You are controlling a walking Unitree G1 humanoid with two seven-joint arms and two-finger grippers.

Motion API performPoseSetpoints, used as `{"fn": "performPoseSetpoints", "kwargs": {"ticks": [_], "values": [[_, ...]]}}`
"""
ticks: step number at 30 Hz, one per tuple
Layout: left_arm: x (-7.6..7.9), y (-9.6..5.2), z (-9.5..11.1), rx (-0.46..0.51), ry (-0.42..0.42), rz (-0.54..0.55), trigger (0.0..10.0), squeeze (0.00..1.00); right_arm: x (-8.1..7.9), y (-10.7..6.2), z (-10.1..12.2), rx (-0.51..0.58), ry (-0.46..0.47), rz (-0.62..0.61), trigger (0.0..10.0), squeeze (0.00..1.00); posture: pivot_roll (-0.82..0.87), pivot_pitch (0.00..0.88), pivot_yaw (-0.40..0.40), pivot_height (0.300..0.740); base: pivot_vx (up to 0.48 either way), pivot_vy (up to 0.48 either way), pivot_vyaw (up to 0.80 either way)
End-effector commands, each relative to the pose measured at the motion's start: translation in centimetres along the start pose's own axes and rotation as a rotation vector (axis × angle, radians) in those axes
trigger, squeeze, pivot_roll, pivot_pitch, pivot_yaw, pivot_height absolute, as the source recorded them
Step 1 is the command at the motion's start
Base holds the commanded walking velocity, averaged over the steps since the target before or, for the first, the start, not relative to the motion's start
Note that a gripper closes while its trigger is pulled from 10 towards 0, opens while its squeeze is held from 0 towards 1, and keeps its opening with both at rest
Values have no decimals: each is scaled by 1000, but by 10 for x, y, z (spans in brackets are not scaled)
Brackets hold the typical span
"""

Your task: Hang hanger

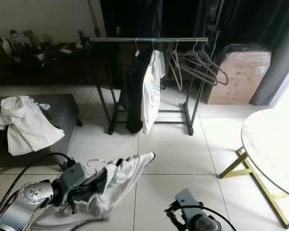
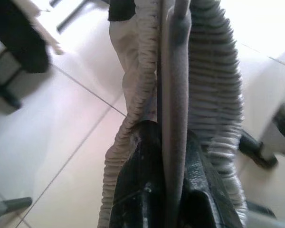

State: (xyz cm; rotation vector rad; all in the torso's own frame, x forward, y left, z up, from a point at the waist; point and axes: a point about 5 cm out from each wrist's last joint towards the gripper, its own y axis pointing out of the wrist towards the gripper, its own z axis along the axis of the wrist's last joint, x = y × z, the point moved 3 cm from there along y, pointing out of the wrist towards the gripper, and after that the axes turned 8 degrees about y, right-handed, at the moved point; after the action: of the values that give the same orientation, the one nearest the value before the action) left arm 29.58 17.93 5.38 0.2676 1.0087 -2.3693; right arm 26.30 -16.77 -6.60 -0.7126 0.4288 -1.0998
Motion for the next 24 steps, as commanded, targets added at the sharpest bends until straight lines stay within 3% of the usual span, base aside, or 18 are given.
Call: {"fn": "performPoseSetpoints", "kwargs": {"ticks": [1,8,11,16,19,24], "values": [[8,1,-5,-35,72,-89,10000,0,-3,-1,-1,-3,-47,37,10000,0,-14,139,-17,740,0,0,0],[19,4,-1,-39,146,-202,10000,0,-15,1,3,-9,-162,149,10000,0,-5,115,-15,740,0,0,0],[28,4,0,-37,194,-250,10000,0,-1,-10,79,174,-273,345,10000,0,-1,110,-14,740,0,0,0],[37,5,-6,-71,242,-288,10000,0,-3,-20,90,241,-346,413,10000,0,-5,107,-13,740,0,0,0],[39,6,-6,-71,259,-295,10000,0,-3,-24,97,262,-333,455,10000,0,-17,106,-9,740,0,0,0],[33,10,4,-44,282,-280,10000,0,-1,-30,91,188,-362,526,10000,0,-20,112,-8,740,0,0,0]]}}
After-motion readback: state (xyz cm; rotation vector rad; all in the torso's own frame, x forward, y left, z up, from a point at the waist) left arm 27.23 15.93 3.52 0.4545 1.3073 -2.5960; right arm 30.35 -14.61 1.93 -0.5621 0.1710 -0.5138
